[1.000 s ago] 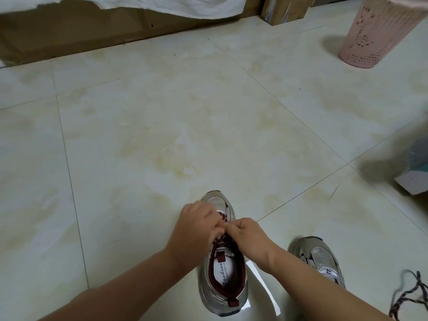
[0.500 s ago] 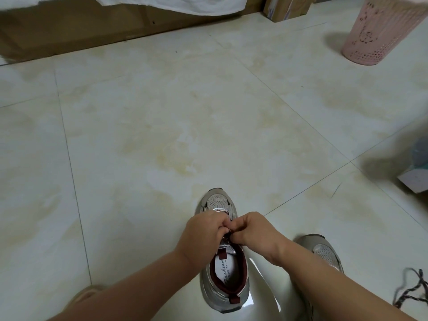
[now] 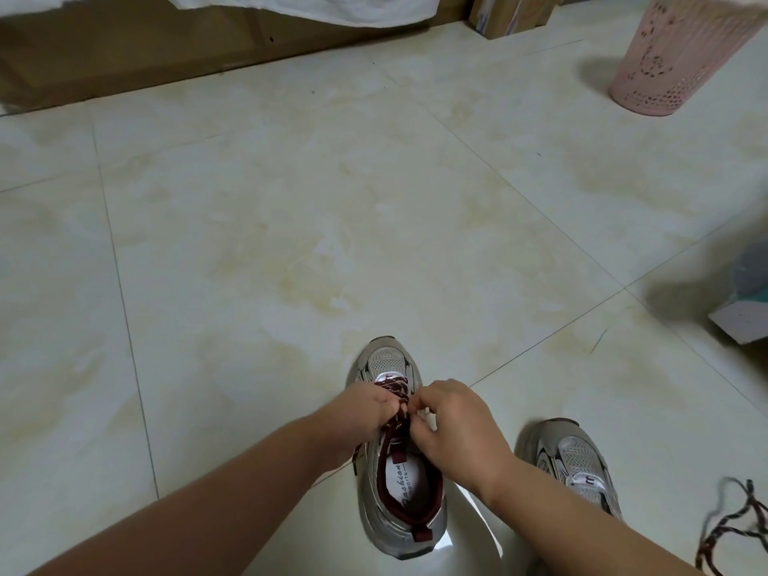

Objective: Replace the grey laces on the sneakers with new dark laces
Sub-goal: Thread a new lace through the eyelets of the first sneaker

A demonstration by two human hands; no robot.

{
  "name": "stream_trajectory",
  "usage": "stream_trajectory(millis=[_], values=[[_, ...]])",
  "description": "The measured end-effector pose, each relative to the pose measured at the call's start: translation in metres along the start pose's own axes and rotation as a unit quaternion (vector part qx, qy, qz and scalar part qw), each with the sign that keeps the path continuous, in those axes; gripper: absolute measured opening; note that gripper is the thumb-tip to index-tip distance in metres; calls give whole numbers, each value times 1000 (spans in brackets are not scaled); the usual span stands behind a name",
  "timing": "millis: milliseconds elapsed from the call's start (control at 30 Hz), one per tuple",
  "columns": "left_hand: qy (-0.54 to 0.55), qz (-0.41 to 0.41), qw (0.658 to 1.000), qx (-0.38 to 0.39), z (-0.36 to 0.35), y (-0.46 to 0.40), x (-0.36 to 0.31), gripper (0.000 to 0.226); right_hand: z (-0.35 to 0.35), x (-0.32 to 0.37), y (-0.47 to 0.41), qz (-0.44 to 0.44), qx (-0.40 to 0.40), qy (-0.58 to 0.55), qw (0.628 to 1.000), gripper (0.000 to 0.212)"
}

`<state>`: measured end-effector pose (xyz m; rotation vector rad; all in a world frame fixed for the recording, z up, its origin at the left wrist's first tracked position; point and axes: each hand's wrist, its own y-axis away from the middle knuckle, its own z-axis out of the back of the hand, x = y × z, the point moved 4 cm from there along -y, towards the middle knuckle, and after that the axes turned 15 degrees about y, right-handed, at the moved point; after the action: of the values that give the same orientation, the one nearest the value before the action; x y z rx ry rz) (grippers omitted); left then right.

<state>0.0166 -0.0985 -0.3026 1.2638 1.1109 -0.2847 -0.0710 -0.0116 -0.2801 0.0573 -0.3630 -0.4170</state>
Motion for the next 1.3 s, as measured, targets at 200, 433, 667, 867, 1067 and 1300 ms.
stream_trajectory(millis=[200,433,667,867,1067,1300], values=[[71,-3,997,3,5,-2,5,28,-3,-4,-2,-94,25,-100,990,10],[-111,-96,987,-65,23,-5,-9,31,5,-12,-5,-81,118,-66,987,24],[-250,-106,955,-114,37,-7,5,33,6,-19,6,-17,196,17,980,22],[-282,-120,944,-120,35,-6,-4,32,9,-16,6,-22,196,58,979,15],[-229,-133,960,-89,33,-3,-21,27,9,-21,7,-195,139,-243,940,29],[-307,-120,938,-104,35,-4,-14,33,20,-11,-1,-79,226,14,971,19]])
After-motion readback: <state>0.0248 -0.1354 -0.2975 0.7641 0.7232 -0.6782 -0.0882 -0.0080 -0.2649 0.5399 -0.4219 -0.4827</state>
